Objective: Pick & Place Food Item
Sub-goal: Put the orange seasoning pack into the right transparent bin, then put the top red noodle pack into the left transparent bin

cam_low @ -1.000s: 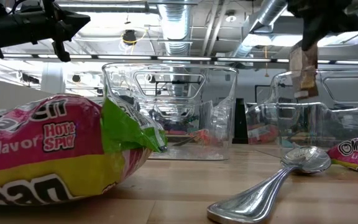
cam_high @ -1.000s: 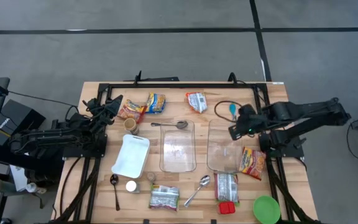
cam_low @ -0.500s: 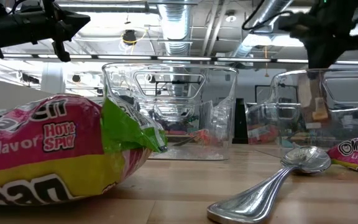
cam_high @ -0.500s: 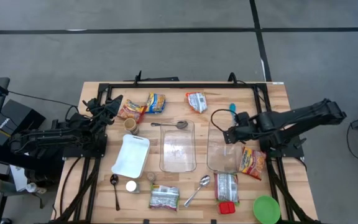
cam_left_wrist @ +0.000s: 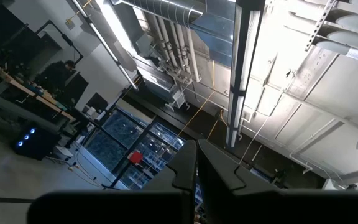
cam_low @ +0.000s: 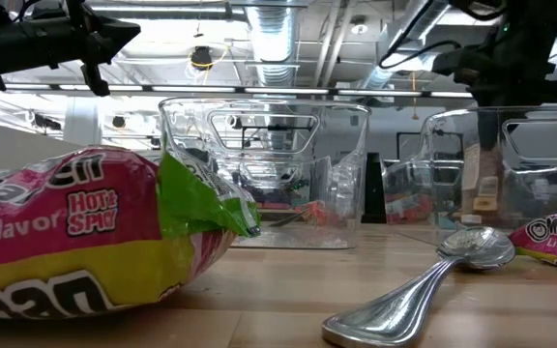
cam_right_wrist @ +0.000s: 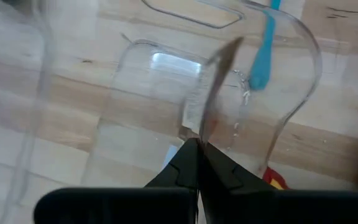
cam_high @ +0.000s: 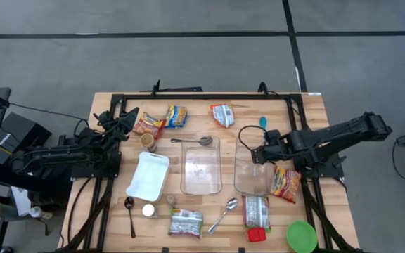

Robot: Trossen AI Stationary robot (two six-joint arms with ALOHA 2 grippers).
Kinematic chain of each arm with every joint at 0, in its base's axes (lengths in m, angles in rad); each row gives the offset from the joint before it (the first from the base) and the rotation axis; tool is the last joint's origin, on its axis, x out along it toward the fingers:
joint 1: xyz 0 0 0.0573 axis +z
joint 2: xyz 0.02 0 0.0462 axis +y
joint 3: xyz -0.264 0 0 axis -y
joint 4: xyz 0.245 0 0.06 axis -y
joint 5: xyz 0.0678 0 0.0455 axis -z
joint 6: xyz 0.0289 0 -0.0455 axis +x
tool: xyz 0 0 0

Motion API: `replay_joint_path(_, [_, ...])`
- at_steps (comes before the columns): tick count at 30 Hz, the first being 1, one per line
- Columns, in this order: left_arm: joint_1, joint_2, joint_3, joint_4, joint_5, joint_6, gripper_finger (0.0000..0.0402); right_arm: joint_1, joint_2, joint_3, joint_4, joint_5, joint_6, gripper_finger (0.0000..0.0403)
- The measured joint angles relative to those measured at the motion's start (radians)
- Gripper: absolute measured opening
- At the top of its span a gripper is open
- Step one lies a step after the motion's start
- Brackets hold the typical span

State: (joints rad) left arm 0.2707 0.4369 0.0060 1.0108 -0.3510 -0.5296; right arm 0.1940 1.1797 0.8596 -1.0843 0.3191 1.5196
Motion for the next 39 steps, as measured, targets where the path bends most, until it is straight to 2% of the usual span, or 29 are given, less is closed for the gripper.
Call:
replay_joint_path(10, [0.0,0.0,0.0,0.0,0.0,0.0,0.0008,0.0,0.0,-0.002,0.001,0.0,0.018,0.0006])
replay_joint_path(22, [0.0,0.0,0.0,0.0,0.0,0.0,0.0008,-0.001,-0.005,0.004,-0.024,-0.005,0.026,0.0098])
replay_joint_path(32, [0.0,0.0,0.0,0.0,0.0,0.0,0.0008,0.0,-0.076,0.13,-0.124,-0.005,0.01,0.0119])
replay_joint_path(39, [0.0,0.0,0.0,0.0,0.0,0.0,0.0008,0.001,-0.124,0.248,-0.12,0.032,-0.097,0.0119])
